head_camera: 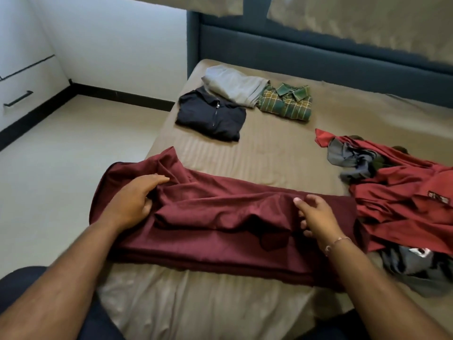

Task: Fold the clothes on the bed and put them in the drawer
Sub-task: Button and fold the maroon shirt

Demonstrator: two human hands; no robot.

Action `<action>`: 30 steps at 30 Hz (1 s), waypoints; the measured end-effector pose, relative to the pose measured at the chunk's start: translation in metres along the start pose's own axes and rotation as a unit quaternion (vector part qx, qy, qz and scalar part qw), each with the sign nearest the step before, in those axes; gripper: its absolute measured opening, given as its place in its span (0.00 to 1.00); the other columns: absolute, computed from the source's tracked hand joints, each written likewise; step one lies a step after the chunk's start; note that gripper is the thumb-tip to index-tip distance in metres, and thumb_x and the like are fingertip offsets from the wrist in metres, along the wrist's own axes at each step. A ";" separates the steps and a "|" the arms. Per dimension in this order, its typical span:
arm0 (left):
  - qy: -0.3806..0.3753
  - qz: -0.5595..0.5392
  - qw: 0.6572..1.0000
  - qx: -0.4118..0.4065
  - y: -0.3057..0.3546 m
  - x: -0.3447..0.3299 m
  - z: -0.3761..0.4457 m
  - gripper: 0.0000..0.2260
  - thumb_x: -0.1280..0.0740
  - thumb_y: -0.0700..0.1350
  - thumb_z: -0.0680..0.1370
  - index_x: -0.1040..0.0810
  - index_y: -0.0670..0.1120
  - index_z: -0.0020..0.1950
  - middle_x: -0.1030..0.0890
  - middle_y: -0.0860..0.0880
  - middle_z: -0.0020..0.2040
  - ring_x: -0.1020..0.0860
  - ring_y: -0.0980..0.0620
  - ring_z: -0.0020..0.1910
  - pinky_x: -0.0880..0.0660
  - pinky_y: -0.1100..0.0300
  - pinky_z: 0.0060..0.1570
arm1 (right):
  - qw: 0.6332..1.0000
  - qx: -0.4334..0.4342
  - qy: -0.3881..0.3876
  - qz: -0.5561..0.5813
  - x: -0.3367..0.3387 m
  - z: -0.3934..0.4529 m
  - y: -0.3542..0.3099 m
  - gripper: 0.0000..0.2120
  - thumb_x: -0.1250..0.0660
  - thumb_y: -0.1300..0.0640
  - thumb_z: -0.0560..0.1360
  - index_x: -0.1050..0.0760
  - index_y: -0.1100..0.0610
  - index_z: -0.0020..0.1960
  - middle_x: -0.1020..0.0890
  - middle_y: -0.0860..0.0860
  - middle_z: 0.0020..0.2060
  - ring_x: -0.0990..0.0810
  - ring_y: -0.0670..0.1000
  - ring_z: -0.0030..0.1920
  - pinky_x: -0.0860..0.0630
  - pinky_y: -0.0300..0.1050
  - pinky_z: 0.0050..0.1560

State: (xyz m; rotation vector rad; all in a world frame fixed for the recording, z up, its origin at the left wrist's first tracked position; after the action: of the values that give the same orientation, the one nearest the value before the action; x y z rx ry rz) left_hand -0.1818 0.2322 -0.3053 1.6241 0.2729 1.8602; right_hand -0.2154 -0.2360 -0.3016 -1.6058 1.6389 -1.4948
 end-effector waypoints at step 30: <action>0.066 0.068 0.995 -0.003 0.102 -0.028 0.026 0.21 0.33 0.58 0.74 0.23 0.53 0.65 0.22 0.52 0.60 0.24 0.49 0.60 0.24 0.46 0.61 | 0.928 0.328 0.134 -0.116 0.119 0.034 -0.037 0.15 0.33 0.72 0.71 0.16 0.54 0.45 0.16 0.61 0.49 0.19 0.55 0.50 0.25 0.36 0.55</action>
State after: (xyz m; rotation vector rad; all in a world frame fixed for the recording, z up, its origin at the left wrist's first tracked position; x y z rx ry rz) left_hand -0.1898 0.1306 -0.2660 1.5518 0.2176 2.0748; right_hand -0.2002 -0.3467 -0.2366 -1.2735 0.9021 -2.1675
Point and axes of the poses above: each hand's wrist, its own z-axis towards the middle knuckle, its own x-axis out of the back of the hand, y = z × x, the point moved 5 cm from there along z, towards the middle knuckle
